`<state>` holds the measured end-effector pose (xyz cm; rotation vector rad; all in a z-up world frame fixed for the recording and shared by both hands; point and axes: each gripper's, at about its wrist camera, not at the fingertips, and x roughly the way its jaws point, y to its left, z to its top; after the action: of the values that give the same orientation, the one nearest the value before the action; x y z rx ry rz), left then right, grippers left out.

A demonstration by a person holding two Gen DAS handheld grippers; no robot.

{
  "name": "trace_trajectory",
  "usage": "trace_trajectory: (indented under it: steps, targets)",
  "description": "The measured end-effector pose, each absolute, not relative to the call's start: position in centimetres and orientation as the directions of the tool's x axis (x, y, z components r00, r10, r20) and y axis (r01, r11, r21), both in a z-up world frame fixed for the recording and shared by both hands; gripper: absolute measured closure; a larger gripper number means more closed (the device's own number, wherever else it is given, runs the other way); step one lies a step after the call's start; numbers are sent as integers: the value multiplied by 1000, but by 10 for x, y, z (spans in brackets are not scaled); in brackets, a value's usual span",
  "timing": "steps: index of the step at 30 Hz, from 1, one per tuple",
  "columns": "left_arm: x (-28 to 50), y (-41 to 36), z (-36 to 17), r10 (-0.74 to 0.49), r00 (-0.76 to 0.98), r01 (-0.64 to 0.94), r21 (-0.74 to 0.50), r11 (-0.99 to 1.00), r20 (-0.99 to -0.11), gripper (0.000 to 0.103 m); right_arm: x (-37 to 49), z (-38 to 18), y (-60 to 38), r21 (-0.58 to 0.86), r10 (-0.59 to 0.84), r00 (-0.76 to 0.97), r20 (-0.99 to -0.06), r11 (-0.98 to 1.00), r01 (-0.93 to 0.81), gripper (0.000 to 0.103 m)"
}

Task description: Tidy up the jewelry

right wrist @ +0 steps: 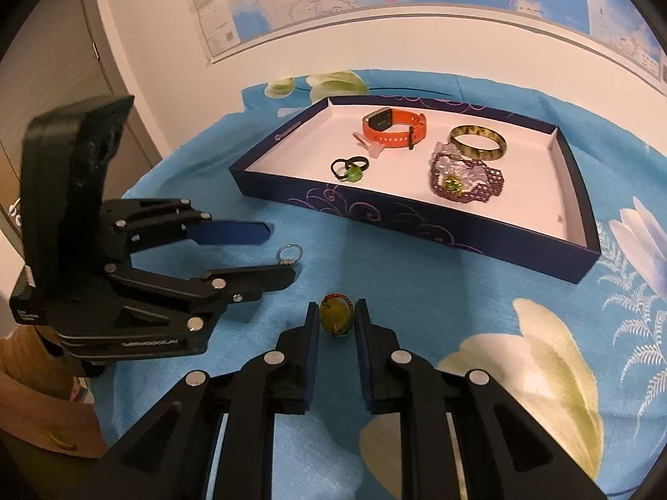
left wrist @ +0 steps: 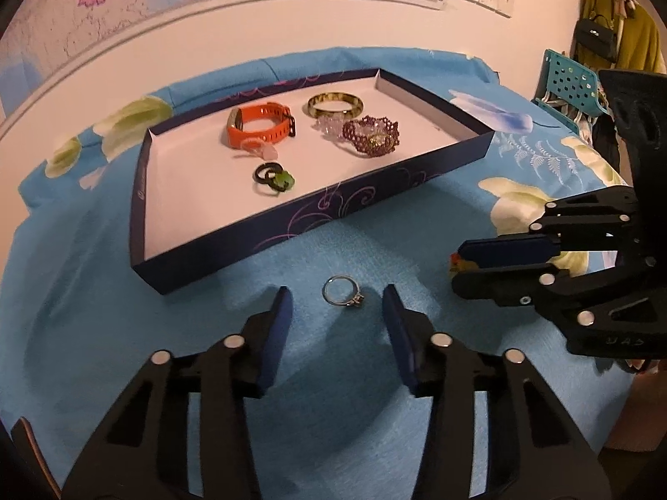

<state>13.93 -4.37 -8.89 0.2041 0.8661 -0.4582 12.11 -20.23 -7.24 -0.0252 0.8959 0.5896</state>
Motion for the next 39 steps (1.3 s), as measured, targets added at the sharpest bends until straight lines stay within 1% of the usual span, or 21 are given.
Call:
trace_trajectory:
  steps: [5,10,13,14,15,19,21,22,23,24,25,30,31,32,39]
  targets:
    - [139,-44,-90,-302,557,460,-15,888,-774,67,120,-71,-207,232,479,486,-731,845,-482,88]
    - [137,-46,-90,-307,554,467,-16,884,-774,82,121,-71,-210,241,484,490,-725,845,-478,88]
    - [135,-49,-90,-315,550,473,-22,881,-774,93,121,-70,-210,246,487,493,-721,845,-475,88]
    - [135,-50,-89,-315,550,474,-22,880,-773,98,121,-70,-211,246,487,495,-719,846,-474,88]
    - [135,-49,-89,-315,551,473,-22,881,-773,98,121,-69,-212,248,489,497,-717,845,-473,88]
    - [133,-50,-89,-325,547,469,-39,883,-771,98,120,-68,-213,252,493,499,-713,844,-473,88]
    - [133,-49,-88,-320,555,458,-39,888,-768,96,120,-68,-213,255,494,498,-713,844,-471,88]
    - [133,-49,-88,-319,559,457,-36,889,-766,92,121,-68,-213,255,494,497,-713,844,-472,88]
    - [133,-48,-87,-318,560,456,-37,889,-765,81,121,-69,-213,255,494,497,-714,844,-472,88]
    - [134,-49,-87,-315,564,454,-33,891,-763,74,121,-69,-213,256,494,497,-713,844,-472,88]
    - [135,-49,-86,-310,568,452,-25,892,-763,73,121,-69,-213,258,496,496,-713,843,-472,88]
    - [143,-54,-89,-304,554,454,-24,891,-775,75,121,-69,-213,260,497,492,-714,842,-473,88]
    - [144,-55,-90,-304,554,455,-23,890,-775,77,121,-69,-213,259,496,493,-715,843,-472,88]
    - [145,-57,-89,-304,553,457,-22,889,-775,84,121,-69,-213,259,495,493,-715,843,-471,88]
    - [143,-58,-88,-315,556,455,-35,890,-769,85,123,-69,-215,263,496,503,-708,846,-464,88]
